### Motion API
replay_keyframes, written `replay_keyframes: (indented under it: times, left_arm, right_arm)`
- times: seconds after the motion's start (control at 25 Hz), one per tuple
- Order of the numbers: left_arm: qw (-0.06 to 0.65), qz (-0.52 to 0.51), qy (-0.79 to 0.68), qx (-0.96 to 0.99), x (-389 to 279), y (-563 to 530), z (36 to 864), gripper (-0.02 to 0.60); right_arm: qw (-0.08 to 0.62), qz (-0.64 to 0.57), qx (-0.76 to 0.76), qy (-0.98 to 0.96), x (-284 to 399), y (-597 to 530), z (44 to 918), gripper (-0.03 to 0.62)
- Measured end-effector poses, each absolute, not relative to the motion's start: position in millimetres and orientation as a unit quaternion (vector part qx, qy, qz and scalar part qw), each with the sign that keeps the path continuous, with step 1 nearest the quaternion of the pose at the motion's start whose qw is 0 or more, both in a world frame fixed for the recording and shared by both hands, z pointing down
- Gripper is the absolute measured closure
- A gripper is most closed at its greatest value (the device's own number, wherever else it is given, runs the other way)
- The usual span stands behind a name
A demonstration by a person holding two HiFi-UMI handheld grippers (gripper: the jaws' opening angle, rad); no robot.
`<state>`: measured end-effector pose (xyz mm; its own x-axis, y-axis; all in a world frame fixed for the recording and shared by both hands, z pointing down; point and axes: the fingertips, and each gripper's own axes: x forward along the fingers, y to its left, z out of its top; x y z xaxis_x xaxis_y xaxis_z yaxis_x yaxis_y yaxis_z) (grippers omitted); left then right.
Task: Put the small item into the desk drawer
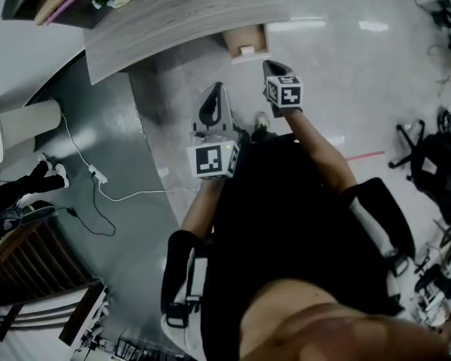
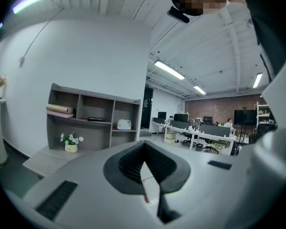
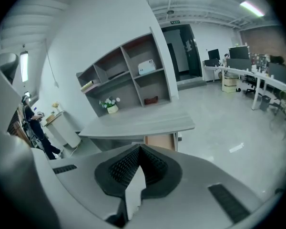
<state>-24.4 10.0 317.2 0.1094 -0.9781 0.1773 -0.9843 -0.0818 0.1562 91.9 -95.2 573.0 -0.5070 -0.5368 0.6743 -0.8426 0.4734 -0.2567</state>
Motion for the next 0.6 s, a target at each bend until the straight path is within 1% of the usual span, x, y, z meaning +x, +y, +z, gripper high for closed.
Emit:
replay_keyframes:
  times: [0.24,0.6]
  left_arm:
    - [0.095,0.011,-0.664,0.741,-40.7,17.5,302.4,0.586]
    - [0.095,0.001,-0.658,0.747,-60.4,26.8,303.5,0.586]
  right_arm:
    - [0.214,0.268,0.421,-0.840,84.8,-71.2,510.5,0.594]
    - [0.154,0.216,0.406,-0.874,68.7,-26.4,426.3,0.594]
